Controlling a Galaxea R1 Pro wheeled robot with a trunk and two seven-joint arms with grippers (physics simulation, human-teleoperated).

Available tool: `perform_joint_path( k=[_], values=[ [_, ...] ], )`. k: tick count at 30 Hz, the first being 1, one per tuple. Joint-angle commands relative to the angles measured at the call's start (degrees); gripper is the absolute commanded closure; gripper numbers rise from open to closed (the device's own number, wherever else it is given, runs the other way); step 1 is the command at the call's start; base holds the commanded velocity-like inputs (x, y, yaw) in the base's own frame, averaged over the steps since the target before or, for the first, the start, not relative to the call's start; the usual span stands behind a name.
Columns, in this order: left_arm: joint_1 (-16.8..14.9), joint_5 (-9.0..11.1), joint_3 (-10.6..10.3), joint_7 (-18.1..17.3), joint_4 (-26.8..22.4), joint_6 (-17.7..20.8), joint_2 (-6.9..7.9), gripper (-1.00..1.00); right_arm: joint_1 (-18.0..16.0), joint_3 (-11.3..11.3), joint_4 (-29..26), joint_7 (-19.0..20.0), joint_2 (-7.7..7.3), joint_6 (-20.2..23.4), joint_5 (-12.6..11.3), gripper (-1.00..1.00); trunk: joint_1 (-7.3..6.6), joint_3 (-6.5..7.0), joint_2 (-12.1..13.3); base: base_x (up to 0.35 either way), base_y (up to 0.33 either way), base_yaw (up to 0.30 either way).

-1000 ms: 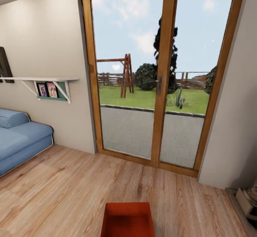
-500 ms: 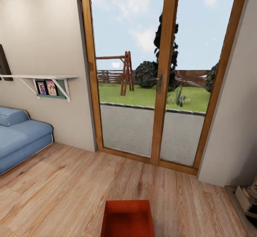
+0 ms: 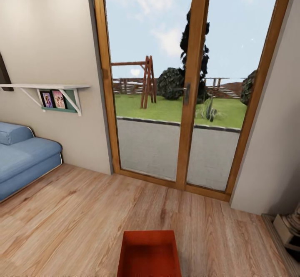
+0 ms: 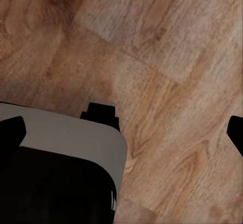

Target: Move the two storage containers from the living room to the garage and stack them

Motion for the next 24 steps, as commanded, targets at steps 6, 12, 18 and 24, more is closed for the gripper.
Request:
perform_joint_path(
  k=[6,12,18,24],
  values=[
    [-0.04,0.48,-0.42,0.02,0.04,-0.18,0.00,-1.00,-0.08,0.38,0.17,0.33,-0.05,-0.26,-0.50,-1.00,0.00,-0.61,-0.03,0.000,0.000,0.000],
    [-0.04,0.48,-0.45,0.02,0.04,-0.18,0.00,-1.00,-0.08,0.31,0.17,0.64,-0.04,-0.18,-0.52,-1.00,0.00,-1.16,-0.03,0.000,0.000,0.000],
    [-0.04,0.48,-0.46,0.02,0.04,-0.18,0.00,-1.00,-0.08,0.40,0.17,0.24,0.01,-0.17,-0.72,-1.00,0.00,-1.70,-0.03,0.000,0.000,0.000],
    [-0.04,0.48,-0.51,0.02,0.04,-0.18,0.00,-1.00,-0.08,0.43,0.17,0.15,0.03,-0.17,-0.71,-1.00,0.00,-2.25,-0.03,0.000,0.000,0.000]
  ],
)
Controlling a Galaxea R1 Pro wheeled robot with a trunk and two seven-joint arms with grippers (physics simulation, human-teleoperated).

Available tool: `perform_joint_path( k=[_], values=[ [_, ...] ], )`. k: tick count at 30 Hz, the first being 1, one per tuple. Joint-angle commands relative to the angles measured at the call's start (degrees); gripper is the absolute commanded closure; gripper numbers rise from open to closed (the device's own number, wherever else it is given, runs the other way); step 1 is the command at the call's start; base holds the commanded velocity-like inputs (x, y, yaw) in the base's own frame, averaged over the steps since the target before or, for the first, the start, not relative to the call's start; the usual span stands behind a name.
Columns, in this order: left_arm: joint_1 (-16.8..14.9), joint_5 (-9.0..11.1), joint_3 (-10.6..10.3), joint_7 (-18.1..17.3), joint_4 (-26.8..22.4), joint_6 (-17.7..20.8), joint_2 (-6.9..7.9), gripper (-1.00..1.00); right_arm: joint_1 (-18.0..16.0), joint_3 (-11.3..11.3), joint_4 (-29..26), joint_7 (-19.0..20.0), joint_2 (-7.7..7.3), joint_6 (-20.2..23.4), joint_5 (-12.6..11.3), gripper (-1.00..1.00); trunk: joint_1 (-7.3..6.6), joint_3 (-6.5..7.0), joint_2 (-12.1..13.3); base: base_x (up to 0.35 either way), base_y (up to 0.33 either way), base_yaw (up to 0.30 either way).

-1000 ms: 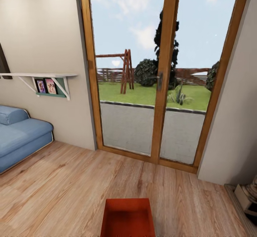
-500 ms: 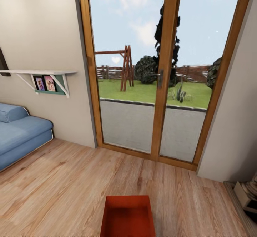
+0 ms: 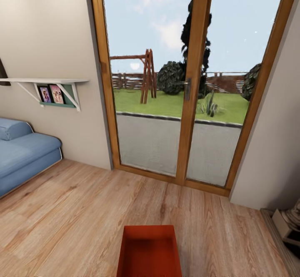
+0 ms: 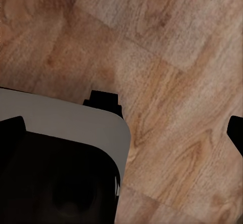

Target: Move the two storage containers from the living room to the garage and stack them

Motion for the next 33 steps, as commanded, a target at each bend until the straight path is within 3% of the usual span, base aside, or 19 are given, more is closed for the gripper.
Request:
perform_joint_path(
  k=[1,33],
  values=[
    [-0.03,0.48,-0.45,0.02,0.04,-0.18,0.00,-1.00,-0.07,0.48,0.17,0.05,0.01,-0.34,-0.61,-1.00,-0.01,-0.15,-0.03,0.000,0.000,0.000],
    [-0.03,0.48,-0.47,0.02,0.04,-0.18,0.00,-1.00,-0.07,-0.19,0.17,0.51,0.01,-0.25,-1.31,-1.00,-0.01,-3.07,-0.03,0.000,0.000,0.000]
  ],
)
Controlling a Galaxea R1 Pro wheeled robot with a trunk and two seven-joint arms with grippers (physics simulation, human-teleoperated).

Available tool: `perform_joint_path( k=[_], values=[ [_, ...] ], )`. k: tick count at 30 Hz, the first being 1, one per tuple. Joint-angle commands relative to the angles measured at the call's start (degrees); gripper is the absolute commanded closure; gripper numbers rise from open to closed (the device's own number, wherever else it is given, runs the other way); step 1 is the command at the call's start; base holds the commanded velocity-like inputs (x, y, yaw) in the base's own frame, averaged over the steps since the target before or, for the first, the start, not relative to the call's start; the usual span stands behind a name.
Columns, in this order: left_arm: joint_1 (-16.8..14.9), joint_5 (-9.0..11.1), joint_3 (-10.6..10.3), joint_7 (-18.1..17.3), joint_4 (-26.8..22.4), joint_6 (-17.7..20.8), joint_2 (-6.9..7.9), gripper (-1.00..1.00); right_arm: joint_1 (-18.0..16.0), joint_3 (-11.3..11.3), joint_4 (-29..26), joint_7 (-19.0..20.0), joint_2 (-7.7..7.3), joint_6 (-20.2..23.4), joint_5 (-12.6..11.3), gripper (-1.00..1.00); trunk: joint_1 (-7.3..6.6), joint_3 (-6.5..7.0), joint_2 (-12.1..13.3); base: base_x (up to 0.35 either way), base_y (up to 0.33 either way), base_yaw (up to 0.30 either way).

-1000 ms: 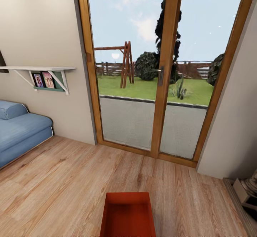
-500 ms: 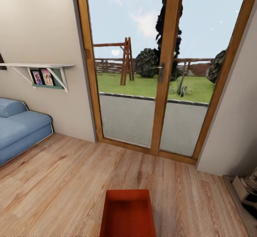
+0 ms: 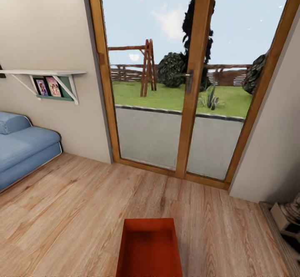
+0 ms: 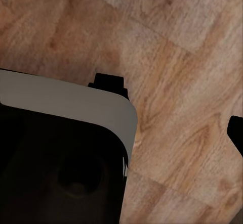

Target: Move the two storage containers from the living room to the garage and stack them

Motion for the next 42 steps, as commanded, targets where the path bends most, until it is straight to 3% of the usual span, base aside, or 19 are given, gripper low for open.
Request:
perform_joint_path(
  k=[1,42],
  values=[
    [-0.03,0.49,-0.46,0.02,0.04,-0.18,0.00,-1.00,-0.07,0.47,0.17,0.11,0.01,-0.34,-0.60,-1.00,-0.01,-0.15,-0.03,0.000,0.000,0.000],
    [-0.03,0.49,-0.46,0.02,0.04,-0.18,0.00,-1.00,-0.07,0.98,0.17,0.34,0.01,-0.34,-0.10,-1.00,-0.01,-3.88,-0.03,0.000,0.000,0.000]
  ],
)
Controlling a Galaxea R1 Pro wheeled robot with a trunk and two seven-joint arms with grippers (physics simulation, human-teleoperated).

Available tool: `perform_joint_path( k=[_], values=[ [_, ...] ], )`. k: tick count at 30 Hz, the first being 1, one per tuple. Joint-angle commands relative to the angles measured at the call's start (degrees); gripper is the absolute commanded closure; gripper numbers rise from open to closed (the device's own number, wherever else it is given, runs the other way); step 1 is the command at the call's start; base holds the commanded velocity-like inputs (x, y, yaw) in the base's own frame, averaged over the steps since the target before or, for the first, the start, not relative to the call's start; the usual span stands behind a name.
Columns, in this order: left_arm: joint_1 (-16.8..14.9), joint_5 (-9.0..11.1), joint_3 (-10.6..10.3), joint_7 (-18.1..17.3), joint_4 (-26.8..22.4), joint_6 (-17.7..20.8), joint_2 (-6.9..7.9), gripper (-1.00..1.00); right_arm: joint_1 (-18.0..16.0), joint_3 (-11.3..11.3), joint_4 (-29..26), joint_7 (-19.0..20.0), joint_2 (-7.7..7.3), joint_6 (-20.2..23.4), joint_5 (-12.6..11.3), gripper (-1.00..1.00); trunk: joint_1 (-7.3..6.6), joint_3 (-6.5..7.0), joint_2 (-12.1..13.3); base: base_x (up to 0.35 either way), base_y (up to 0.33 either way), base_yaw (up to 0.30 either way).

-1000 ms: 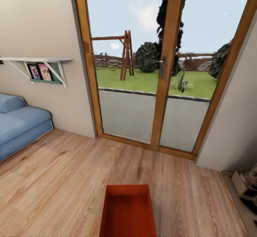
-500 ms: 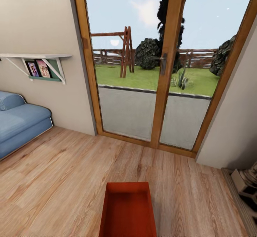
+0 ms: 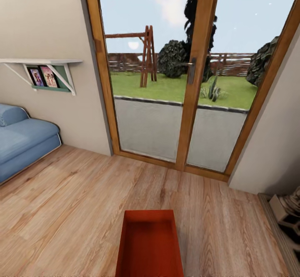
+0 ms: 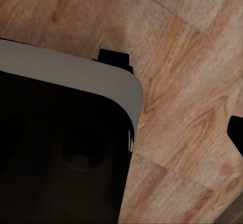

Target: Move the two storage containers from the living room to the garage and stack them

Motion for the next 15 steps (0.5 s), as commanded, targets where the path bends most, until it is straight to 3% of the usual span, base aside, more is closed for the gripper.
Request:
perform_joint_path(
  k=[1,15],
  values=[
    [-0.03,0.49,-0.46,0.02,0.04,-0.18,0.00,-1.00,-0.07,0.47,0.17,0.16,0.01,-0.34,-0.60,-1.00,-0.01,-0.14,-0.02,0.000,0.000,0.000],
    [-0.03,0.49,-0.46,0.02,0.04,-0.18,0.00,-1.00,-0.06,0.31,0.17,0.17,0.01,-0.34,-0.87,-1.00,-0.01,-1.42,-0.02,0.000,0.000,0.000]
  ],
)
